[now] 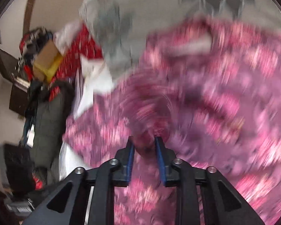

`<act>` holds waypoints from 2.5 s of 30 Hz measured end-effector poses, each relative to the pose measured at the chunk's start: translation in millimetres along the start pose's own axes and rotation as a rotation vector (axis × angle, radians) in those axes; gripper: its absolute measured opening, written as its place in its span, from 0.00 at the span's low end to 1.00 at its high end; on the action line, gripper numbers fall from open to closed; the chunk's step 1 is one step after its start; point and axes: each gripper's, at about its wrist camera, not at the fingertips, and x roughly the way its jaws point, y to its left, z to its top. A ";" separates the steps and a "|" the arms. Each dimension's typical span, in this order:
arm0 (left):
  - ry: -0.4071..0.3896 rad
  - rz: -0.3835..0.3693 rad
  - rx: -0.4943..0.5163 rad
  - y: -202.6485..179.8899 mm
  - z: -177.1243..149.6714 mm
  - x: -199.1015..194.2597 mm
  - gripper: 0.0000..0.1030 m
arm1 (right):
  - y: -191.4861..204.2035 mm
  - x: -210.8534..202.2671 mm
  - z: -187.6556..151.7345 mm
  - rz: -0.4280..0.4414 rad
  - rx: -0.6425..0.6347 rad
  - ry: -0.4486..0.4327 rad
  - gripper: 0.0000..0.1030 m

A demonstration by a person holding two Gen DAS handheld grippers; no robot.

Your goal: Fold small clothes

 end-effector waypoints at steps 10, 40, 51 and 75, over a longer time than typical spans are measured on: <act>0.096 0.055 -0.036 -34.7 21.5 78.7 0.63 | -92.9 -121.7 -36.4 -0.060 0.164 -0.217 0.43; -0.117 0.039 -0.137 -5.2 6.4 3.0 0.35 | -180.2 -184.7 -21.5 -0.288 0.186 -0.425 0.22; -0.066 0.063 -0.135 13.7 16.3 12.9 0.41 | -70.5 -98.8 -26.4 -0.217 -0.031 -0.247 0.23; -0.210 0.264 -0.531 286.1 79.8 -89.7 0.51 | 28.8 32.8 -48.3 -0.271 -0.343 -0.286 0.44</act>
